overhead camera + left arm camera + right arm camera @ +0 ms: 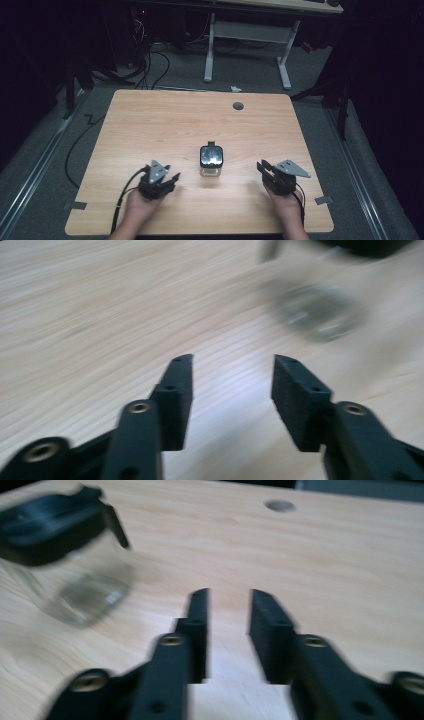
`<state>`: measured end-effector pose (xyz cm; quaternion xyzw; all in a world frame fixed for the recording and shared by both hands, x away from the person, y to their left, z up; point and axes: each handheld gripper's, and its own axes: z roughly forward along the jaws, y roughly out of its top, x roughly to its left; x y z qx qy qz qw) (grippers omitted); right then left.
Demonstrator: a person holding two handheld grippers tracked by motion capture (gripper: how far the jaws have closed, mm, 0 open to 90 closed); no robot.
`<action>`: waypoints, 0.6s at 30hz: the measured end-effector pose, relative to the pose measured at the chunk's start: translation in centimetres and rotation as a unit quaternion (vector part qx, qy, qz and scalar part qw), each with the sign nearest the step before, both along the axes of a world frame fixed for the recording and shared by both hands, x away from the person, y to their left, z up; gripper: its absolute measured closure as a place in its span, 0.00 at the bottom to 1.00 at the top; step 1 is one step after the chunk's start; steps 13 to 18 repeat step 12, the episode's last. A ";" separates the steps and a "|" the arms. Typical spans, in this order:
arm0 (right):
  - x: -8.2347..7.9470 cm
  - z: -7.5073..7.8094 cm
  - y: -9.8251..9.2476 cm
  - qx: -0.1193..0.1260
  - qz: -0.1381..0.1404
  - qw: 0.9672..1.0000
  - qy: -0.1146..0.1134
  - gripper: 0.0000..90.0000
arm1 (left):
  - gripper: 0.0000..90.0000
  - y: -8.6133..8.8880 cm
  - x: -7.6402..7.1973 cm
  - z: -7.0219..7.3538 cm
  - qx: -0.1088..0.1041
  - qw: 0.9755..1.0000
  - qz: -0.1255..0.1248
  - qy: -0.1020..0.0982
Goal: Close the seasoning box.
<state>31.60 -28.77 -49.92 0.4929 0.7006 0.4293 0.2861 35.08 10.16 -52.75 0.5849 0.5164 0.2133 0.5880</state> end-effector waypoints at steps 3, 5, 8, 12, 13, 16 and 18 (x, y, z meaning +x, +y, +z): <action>-1.6 -0.8 -1.5 -0.010 -0.042 0.999 0.009 0.57 | 0.49 3.8 -0.2 -0.2 -0.015 0.998 0.053 0.006; -1.6 -0.9 -1.7 -0.020 -0.048 0.999 0.012 0.55 | 0.49 4.3 -0.5 0.0 -0.023 0.998 0.059 0.006; -1.4 -1.3 -2.1 -0.014 -0.054 0.998 0.024 0.54 | 0.49 4.3 -0.8 0.2 -0.029 0.998 0.057 0.003; -1.5 -1.5 -1.9 -0.015 -0.053 0.998 0.026 0.52 | 0.49 4.1 -1.0 0.2 -0.027 0.998 0.051 -0.001; -1.5 -1.5 -1.9 -0.015 -0.053 0.998 0.026 0.52 | 0.49 4.1 -1.0 0.2 -0.027 0.998 0.051 -0.001; -1.5 -1.5 -1.9 -0.015 -0.053 0.998 0.026 0.52 | 0.49 4.1 -1.0 0.2 -0.027 0.998 0.051 -0.001; -1.5 -1.5 -1.9 -0.015 -0.053 0.998 0.026 0.52 | 0.49 4.1 -1.0 0.2 -0.027 0.998 0.051 -0.001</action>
